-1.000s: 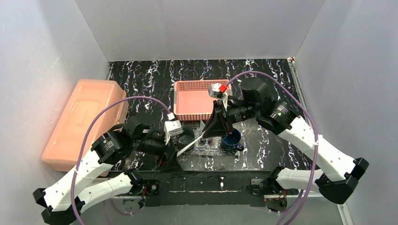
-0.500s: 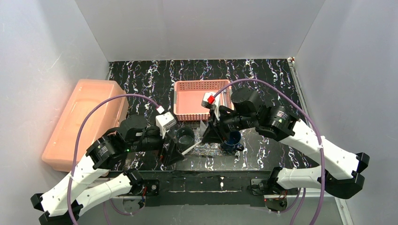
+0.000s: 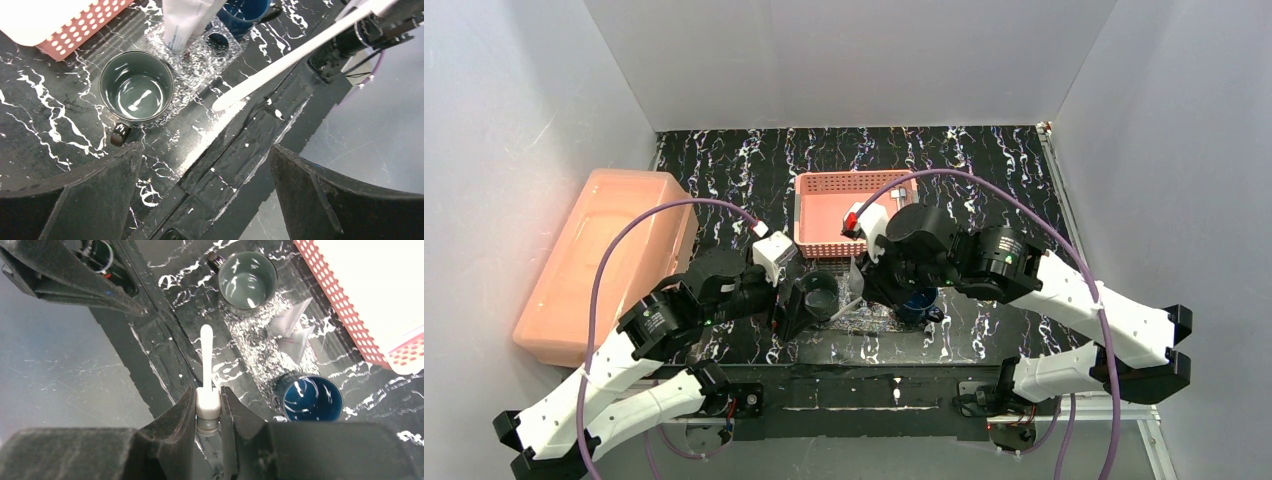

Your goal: Prepare toiletry sets of a toothbrush and toothpaste on the tray

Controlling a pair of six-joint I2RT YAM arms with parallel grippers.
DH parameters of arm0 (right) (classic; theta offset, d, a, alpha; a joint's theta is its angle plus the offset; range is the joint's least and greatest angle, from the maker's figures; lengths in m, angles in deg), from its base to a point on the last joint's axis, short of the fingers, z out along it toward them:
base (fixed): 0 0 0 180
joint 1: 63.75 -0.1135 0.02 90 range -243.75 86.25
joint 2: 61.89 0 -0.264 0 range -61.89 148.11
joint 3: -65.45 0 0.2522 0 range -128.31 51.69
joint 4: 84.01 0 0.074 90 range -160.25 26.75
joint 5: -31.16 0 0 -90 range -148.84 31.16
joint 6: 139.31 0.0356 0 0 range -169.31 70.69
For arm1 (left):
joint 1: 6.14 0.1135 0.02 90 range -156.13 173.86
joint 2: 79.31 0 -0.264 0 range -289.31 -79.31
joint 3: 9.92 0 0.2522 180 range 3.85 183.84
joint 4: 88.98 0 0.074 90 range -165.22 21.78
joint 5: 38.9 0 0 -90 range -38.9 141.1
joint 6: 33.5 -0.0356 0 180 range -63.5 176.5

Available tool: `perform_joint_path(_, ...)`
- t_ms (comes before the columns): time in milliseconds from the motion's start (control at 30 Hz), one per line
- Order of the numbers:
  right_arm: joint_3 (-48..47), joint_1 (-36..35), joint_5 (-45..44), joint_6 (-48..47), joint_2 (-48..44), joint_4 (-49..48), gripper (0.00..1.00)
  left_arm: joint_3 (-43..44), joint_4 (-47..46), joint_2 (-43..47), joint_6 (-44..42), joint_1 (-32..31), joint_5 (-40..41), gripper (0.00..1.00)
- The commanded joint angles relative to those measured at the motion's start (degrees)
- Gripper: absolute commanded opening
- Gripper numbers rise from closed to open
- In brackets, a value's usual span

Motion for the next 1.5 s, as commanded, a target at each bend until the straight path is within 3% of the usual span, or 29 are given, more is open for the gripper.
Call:
perform_joint_path(0, -4.78, -3.83, -11.71, 3.81, 1.08, 6.06, 0.01, -1.53, -1.13, 0.57, 0.37, 0.05, 4.76, 0.98)
perform_joint_path(367, -7.53, -8.06, -24.45, 9.62, 3.89, 13.22, 0.01, -5.81, -4.91, 1.93, 0.19, 0.08, 7.32, 0.98)
perform_joint_path(1467, 9.13, -8.42, -28.91, 10.42, 0.88, -0.39, 0.01, -7.67, -6.18, 1.17, -0.25, 0.95, 6.38, 0.98)
